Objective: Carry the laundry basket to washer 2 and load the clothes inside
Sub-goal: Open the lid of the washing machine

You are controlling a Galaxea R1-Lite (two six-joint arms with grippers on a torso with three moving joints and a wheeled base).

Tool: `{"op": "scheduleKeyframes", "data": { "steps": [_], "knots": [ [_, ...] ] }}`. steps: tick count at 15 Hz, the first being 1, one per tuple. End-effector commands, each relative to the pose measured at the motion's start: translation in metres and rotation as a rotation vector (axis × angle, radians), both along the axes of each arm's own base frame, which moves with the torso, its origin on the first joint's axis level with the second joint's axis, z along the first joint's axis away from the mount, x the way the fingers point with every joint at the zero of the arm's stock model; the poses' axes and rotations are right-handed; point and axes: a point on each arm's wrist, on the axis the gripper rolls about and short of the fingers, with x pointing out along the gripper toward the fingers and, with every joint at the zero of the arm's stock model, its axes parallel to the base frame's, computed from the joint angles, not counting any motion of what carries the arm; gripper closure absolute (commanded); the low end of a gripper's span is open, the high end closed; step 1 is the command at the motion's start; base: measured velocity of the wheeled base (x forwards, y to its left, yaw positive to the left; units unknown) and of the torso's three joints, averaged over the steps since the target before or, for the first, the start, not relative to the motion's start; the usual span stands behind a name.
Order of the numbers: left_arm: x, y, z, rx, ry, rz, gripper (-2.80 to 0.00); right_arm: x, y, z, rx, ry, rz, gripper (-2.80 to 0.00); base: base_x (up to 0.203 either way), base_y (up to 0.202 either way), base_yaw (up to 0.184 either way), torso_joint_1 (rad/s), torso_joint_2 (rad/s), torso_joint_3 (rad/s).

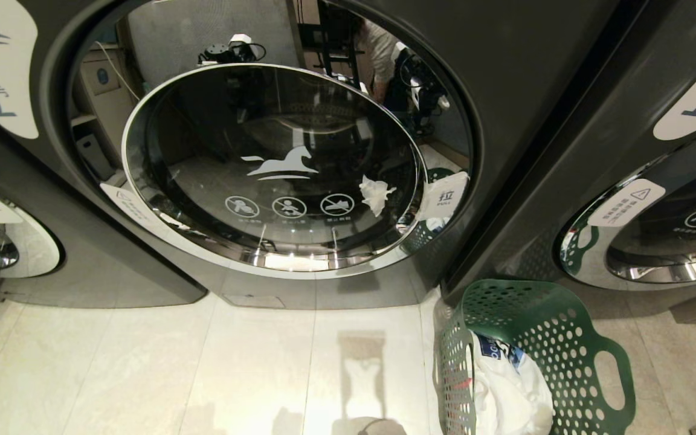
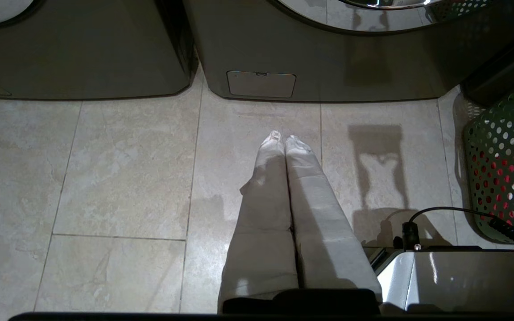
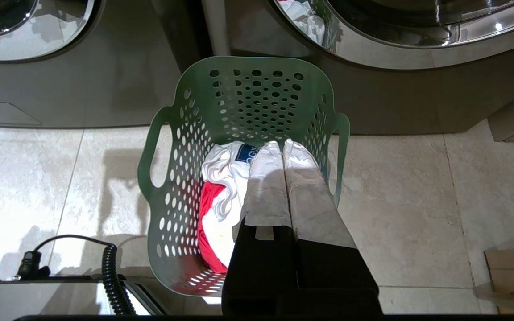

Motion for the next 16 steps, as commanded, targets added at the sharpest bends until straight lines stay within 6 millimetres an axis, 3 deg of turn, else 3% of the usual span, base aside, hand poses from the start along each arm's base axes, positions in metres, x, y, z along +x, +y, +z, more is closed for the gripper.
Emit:
{"op": "scheduleKeyframes", "data": {
  "steps": [1, 16],
  "knots": [
    [0.0001, 0.0, 0.0, 0.0, 0.002, 0.001, 0.0, 0.0001, 0.0, 0.0001, 0.0, 0.001, 0.001, 0.0, 0.0, 0.0, 0.0, 0.0, 0.0, 0.0],
    [0.0001, 0.0, 0.0, 0.0, 0.002, 0.0, 0.0, 0.0001, 0.0, 0.0001, 0.0, 0.001, 0.001, 0.0, 0.0, 0.0, 0.0, 0.0, 0.0, 0.0]
  ]
}}
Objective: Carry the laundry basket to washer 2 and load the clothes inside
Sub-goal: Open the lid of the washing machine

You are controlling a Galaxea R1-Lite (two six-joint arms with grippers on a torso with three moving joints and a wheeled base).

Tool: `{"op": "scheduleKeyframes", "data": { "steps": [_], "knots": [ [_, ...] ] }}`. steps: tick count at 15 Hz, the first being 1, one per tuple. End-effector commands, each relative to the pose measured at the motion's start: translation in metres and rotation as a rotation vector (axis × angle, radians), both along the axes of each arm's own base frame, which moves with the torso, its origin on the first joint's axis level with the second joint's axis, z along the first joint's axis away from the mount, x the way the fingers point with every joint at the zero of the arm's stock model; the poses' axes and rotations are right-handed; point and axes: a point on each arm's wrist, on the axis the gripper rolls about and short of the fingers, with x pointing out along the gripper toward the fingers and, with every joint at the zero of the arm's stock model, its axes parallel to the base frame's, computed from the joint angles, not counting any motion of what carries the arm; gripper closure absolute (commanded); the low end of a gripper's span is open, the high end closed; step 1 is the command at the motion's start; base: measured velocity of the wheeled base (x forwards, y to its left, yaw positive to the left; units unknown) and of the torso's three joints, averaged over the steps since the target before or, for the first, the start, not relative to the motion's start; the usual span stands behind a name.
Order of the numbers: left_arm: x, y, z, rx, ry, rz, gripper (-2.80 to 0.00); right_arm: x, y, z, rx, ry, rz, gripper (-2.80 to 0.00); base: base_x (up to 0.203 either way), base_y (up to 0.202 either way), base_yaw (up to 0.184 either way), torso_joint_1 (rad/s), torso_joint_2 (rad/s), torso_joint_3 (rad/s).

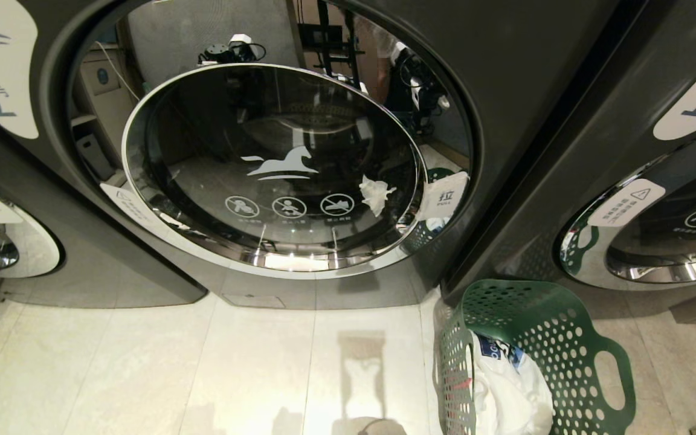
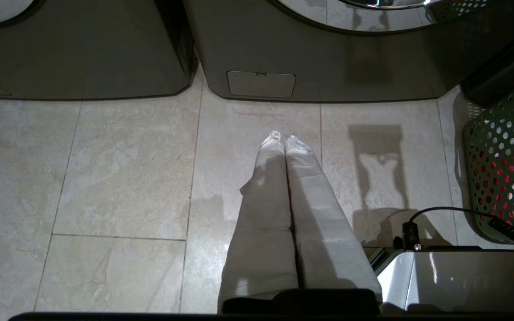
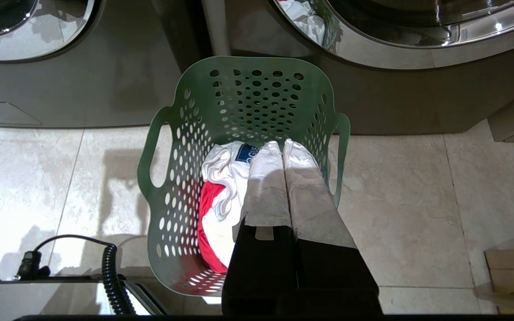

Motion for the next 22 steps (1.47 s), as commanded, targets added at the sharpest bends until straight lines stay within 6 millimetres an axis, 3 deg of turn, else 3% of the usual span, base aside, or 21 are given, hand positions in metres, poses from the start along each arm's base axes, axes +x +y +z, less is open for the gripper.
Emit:
{"op": "scheduleKeyframes", "data": {
  "steps": [1, 22],
  "knots": [
    [0.0001, 0.0, 0.0, 0.0, 0.002, 0.0, 0.0, 0.0001, 0.0, 0.0001, 0.0, 0.001, 0.001, 0.0, 0.0, 0.0, 0.0, 0.0, 0.0, 0.0],
    [0.0001, 0.0, 0.0, 0.0, 0.002, 0.001, 0.0, 0.0001, 0.0, 0.0001, 0.0, 0.001, 0.001, 0.0, 0.0, 0.0, 0.0, 0.0, 0.0, 0.0]
  ]
}}
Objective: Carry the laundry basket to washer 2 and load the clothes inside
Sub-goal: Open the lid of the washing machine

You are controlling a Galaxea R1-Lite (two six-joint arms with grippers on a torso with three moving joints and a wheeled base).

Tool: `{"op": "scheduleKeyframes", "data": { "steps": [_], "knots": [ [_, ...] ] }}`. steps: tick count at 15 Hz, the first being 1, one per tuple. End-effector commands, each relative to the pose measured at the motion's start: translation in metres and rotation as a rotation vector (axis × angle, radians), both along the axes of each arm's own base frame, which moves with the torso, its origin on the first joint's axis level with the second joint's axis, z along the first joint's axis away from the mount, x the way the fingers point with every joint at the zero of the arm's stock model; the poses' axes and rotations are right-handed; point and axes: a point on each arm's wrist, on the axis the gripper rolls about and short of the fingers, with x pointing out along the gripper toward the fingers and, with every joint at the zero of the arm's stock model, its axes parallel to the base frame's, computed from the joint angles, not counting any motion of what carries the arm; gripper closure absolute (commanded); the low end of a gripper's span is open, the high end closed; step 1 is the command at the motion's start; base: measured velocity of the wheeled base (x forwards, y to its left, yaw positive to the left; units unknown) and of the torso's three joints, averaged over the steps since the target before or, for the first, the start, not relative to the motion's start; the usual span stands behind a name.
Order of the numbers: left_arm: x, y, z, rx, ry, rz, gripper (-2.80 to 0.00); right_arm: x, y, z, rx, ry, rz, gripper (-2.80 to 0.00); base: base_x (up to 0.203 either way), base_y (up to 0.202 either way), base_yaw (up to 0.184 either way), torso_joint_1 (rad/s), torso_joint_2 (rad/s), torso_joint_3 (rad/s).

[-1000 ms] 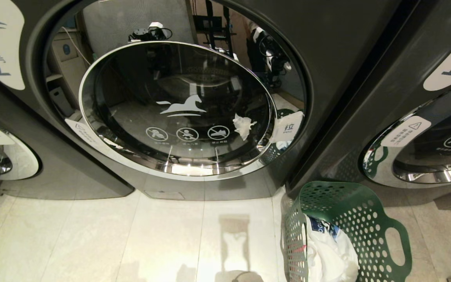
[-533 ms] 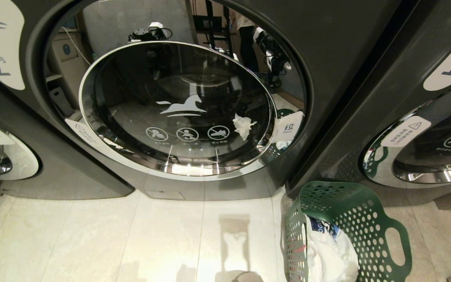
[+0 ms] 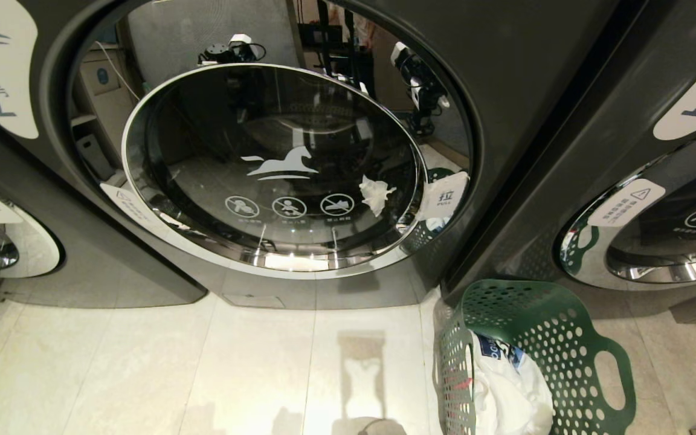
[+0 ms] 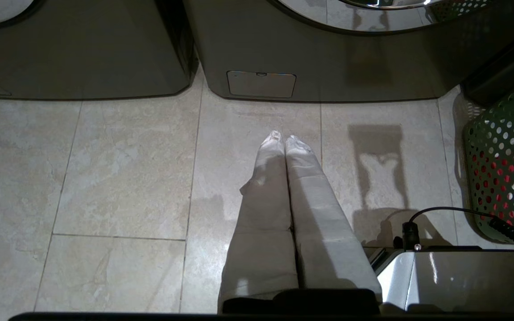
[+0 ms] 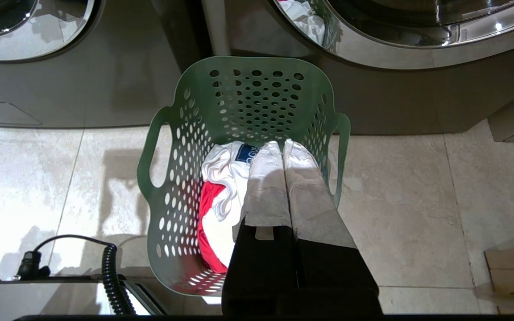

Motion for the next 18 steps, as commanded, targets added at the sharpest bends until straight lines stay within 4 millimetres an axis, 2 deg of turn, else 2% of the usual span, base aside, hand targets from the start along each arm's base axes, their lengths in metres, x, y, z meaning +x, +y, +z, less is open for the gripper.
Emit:
{"op": "scheduleKeyframes", "data": {
  "steps": [1, 18],
  "knots": [
    [0.0001, 0.0, 0.0, 0.0, 0.002, 0.0, 0.0, 0.0001, 0.0, 0.0001, 0.0, 0.001, 0.001, 0.0, 0.0, 0.0, 0.0, 0.0, 0.0, 0.0],
    [0.0014, 0.0001, 0.0005, -0.004, -0.026, 0.003, 0.0, 0.0001, 0.0, 0.0001, 0.0, 0.001, 0.001, 0.0, 0.0, 0.0, 0.0, 0.0, 0.0, 0.0]
  ]
}}
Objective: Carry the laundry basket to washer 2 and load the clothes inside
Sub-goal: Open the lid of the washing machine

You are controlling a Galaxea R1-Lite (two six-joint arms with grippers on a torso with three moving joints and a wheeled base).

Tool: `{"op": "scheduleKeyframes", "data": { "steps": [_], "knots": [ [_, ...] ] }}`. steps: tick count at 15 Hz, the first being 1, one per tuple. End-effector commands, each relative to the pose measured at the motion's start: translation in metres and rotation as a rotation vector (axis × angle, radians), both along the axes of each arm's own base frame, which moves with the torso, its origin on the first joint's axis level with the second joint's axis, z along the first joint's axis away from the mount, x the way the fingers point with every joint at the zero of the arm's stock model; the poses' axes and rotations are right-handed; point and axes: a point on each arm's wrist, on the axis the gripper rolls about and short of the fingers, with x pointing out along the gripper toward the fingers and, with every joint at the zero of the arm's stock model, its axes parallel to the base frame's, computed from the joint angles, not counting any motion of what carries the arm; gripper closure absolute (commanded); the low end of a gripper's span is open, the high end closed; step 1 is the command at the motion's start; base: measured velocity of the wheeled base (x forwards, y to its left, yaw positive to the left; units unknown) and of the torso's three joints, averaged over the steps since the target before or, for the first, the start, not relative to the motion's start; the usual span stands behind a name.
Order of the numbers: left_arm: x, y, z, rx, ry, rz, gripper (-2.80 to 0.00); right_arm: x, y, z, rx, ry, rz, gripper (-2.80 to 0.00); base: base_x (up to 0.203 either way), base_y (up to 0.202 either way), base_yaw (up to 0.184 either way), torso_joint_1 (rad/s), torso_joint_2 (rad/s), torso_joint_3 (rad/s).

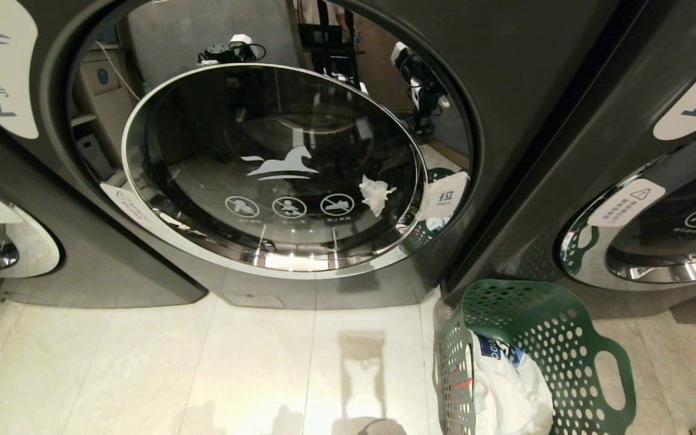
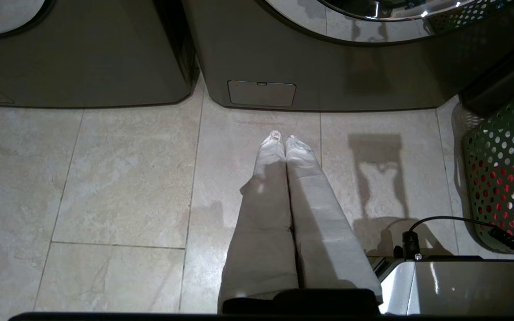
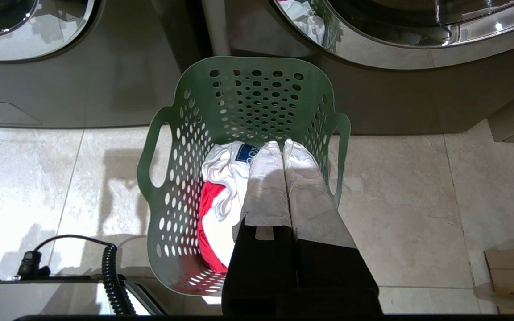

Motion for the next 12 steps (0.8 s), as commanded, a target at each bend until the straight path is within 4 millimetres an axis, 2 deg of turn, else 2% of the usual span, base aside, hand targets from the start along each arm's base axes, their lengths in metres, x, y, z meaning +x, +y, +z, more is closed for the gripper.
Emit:
{"op": "scheduleKeyframes", "data": {
  "steps": [1, 3, 8, 12],
  "knots": [
    [0.0, 0.0, 0.0004, -0.007, 0.0, 0.001, 0.0, 0.0001, 0.0, 0.0, 0.0, 0.001, 0.0, 0.0, 0.0, 0.0, 0.0, 0.0, 0.0, 0.0],
    [0.0, 0.0, 0.0002, -0.01, 0.001, 0.001, 0.0, 0.0001, 0.0, 0.0, 0.0, 0.001, 0.001, 0.0, -0.106, 0.0, 0.005, 0.012, 0.0, -0.001],
    [0.0001, 0.0, 0.0, -0.01, 0.002, 0.001, 0.0, 0.0001, 0.0, 0.0, 0.0, 0.001, 0.001, 0.0, -0.18, 0.0, -0.001, -0.002, 0.0, 0.002],
    [0.0001, 0.0, 0.0, -0.01, 0.002, 0.001, 0.0, 0.0001, 0.0, 0.0, 0.0, 0.001, 0.0, 0.0, 0.0, 0.0, 0.0, 0.0, 0.0, 0.0]
  ]
}}
